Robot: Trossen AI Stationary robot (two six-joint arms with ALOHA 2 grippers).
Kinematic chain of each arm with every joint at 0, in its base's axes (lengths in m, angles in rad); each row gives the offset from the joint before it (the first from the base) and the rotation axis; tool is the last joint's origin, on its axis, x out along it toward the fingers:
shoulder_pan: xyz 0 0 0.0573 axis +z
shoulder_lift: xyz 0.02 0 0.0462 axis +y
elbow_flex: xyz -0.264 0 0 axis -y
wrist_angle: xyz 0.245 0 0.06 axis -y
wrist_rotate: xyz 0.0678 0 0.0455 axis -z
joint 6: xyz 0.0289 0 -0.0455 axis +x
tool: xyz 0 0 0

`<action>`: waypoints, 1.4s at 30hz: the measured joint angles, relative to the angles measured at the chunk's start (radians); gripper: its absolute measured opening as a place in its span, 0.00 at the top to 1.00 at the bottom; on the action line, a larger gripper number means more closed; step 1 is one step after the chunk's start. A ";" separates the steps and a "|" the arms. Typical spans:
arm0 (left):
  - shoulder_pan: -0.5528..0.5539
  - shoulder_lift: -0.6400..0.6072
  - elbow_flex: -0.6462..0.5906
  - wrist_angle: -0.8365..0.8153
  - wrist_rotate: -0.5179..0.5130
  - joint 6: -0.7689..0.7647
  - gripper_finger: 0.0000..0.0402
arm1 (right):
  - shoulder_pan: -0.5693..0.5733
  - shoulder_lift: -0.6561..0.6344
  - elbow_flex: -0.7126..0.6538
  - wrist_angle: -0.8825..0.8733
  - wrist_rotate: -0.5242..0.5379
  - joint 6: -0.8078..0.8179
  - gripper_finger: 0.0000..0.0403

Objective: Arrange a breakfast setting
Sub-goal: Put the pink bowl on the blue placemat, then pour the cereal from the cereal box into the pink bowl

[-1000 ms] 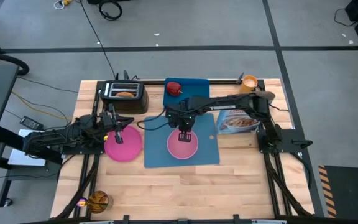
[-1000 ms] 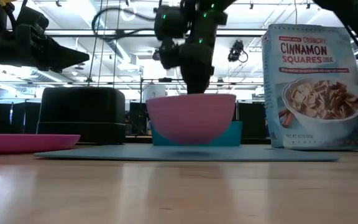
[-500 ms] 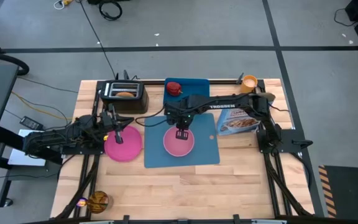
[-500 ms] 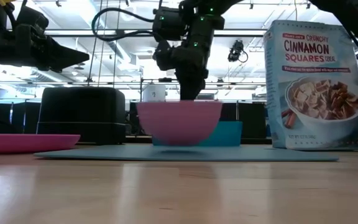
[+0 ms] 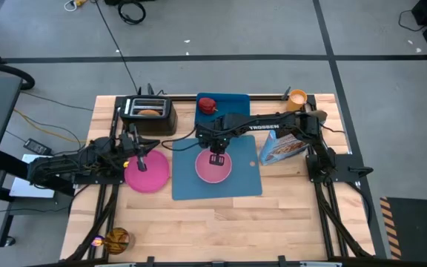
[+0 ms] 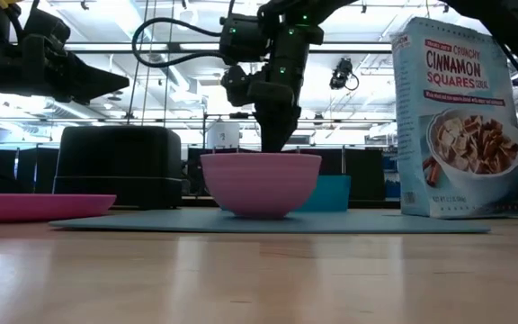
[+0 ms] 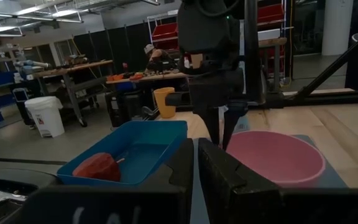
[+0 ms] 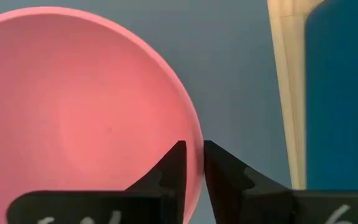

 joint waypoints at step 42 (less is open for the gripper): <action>0.000 0.000 0.000 0.000 0.000 0.000 0.92 | 0.004 -0.741 0.000 -0.548 0.157 -0.202 0.46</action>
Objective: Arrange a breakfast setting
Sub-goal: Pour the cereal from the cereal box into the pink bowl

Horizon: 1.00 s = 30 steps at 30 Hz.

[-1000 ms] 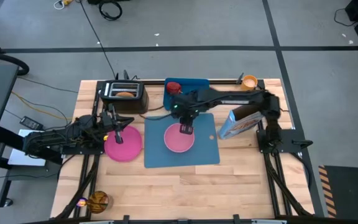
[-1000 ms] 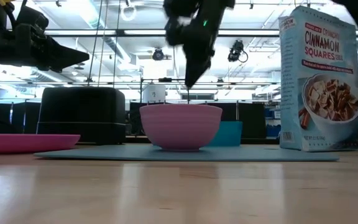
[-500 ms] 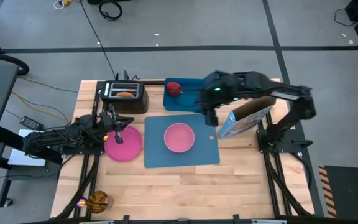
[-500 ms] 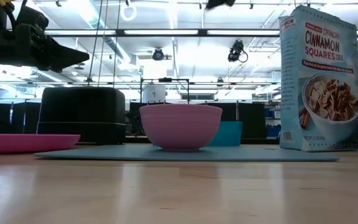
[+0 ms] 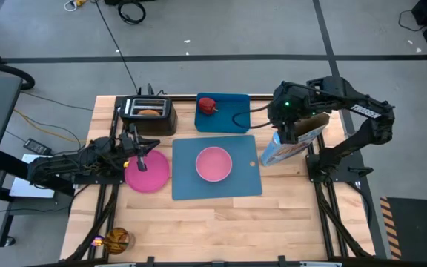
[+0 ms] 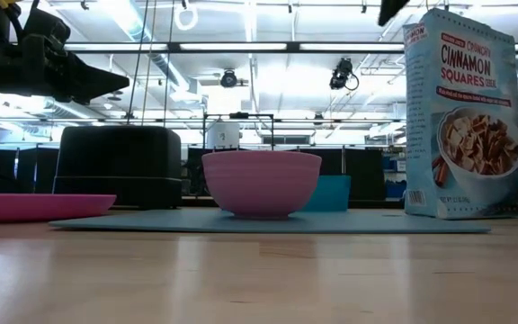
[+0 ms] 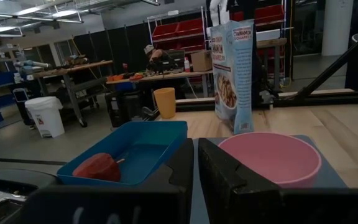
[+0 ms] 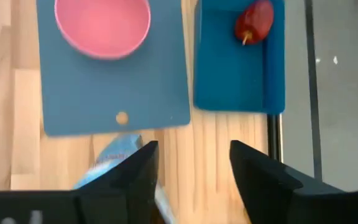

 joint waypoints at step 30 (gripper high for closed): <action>-0.038 0.072 0.000 0.479 0.087 -0.262 0.92 | 0.000 -0.273 -0.419 -0.002 -0.219 -0.064 0.48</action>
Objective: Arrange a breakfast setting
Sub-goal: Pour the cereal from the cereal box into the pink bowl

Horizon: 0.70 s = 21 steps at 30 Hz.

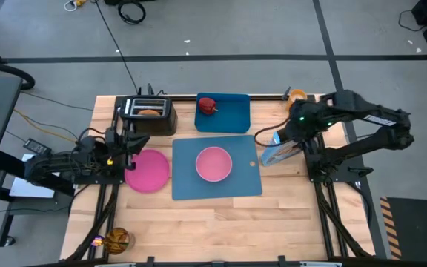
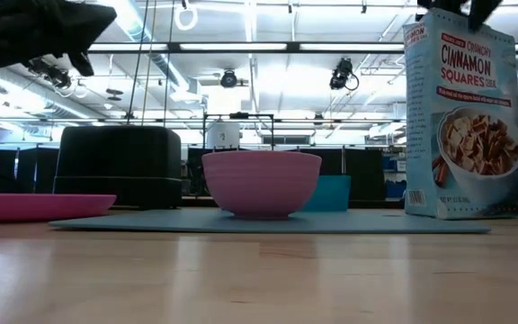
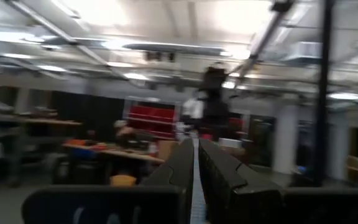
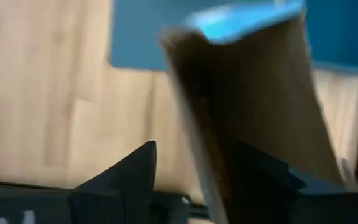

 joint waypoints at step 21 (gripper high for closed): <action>-0.178 0.626 0.168 0.378 -0.009 0.182 0.92 | 0.124 0.073 0.036 -0.007 0.107 0.032 0.98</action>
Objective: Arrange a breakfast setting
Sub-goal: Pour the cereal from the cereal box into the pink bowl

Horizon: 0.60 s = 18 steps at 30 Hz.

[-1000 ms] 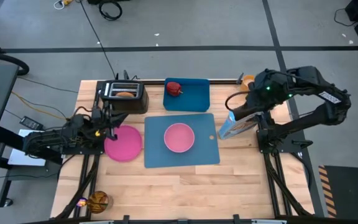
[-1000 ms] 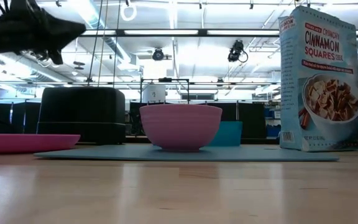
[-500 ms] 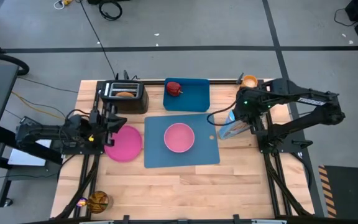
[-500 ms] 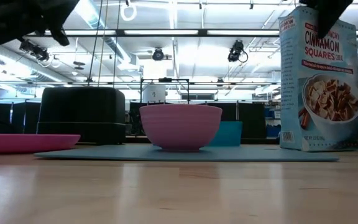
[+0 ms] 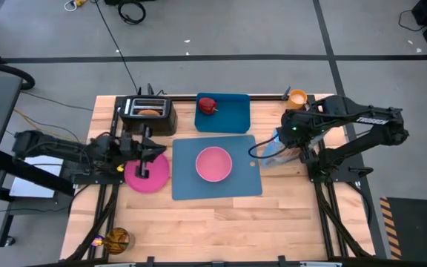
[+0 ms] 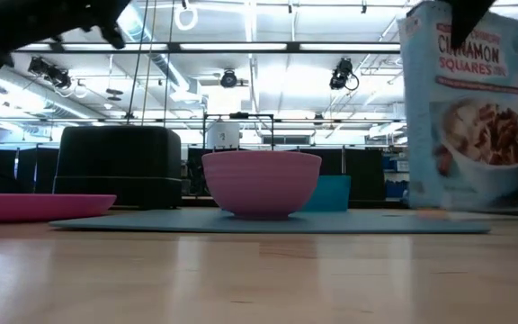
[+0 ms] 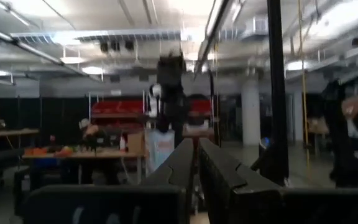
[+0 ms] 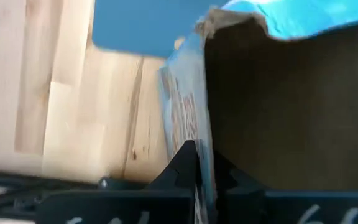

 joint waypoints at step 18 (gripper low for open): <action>-0.006 0.432 0.553 -0.612 -0.147 0.054 0.72 | 0.306 0.242 0.168 0.086 0.051 0.088 0.99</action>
